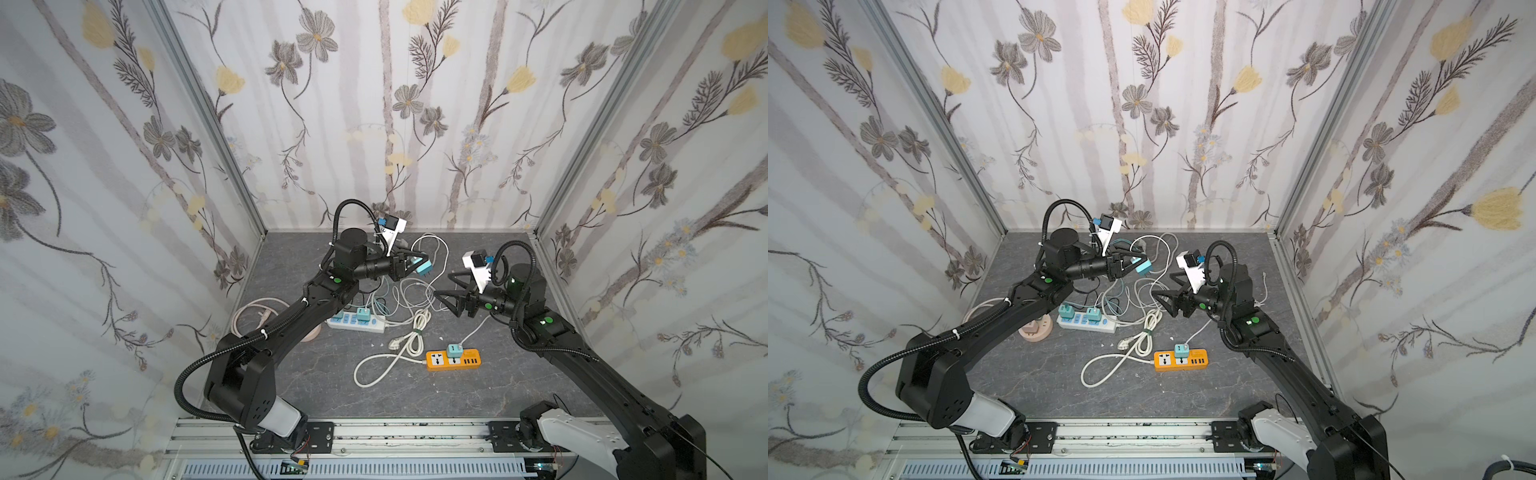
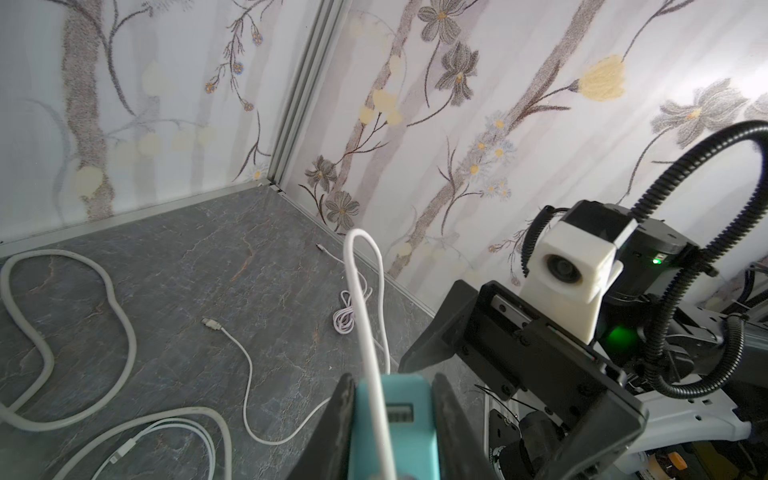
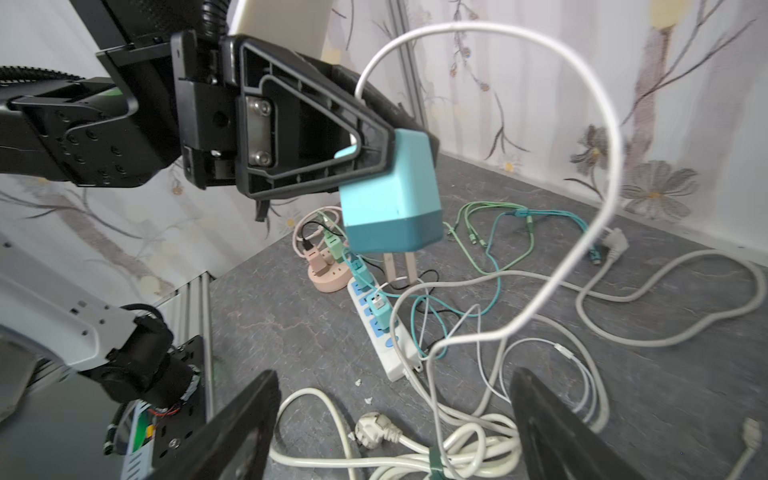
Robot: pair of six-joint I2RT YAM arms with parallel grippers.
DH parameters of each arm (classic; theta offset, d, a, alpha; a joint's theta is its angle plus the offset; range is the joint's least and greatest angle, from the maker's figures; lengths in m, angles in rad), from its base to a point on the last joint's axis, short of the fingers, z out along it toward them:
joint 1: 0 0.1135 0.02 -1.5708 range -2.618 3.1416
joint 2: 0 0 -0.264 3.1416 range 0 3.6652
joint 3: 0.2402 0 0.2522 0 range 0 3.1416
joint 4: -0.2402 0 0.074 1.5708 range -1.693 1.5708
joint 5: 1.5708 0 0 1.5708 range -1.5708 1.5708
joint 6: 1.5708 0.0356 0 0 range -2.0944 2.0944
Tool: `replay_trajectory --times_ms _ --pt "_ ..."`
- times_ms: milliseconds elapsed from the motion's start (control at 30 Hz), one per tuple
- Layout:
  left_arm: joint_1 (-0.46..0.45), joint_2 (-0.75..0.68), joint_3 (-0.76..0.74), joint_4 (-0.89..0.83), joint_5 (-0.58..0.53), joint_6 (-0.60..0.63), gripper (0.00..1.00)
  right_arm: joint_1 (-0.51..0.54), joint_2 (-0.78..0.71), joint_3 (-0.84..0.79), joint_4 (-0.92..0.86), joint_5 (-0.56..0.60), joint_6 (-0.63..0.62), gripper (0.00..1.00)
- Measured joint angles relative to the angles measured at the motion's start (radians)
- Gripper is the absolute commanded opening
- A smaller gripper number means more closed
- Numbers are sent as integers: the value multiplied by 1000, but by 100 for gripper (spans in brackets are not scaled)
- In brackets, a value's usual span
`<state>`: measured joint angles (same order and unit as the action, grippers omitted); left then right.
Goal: Insert the plug
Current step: 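Push the white cable plug into the teal charger held by the left gripper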
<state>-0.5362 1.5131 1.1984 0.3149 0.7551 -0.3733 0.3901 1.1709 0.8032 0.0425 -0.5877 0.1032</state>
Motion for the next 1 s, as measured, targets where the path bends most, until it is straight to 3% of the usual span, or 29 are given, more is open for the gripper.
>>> replay_trajectory --times_ms 167,333,500,567,767,1000 --pt "13 3 25 -50 -32 10 0 -43 -177 -3 -165 253 -15 85" --pt "13 5 42 -67 -26 15 0 -23 -275 8 -158 184 -32 82" --pt "13 9 47 -74 -10 14 0 24 -116 32 -74 50 27 71" --pt "13 13 50 -79 2 14 0 58 -32 52 -60 33 38 53" --pt "13 21 57 -104 24 6 0 98 143 80 66 22 99 50" --pt "13 21 60 -109 62 -1 0 101 240 104 116 -14 93 52"
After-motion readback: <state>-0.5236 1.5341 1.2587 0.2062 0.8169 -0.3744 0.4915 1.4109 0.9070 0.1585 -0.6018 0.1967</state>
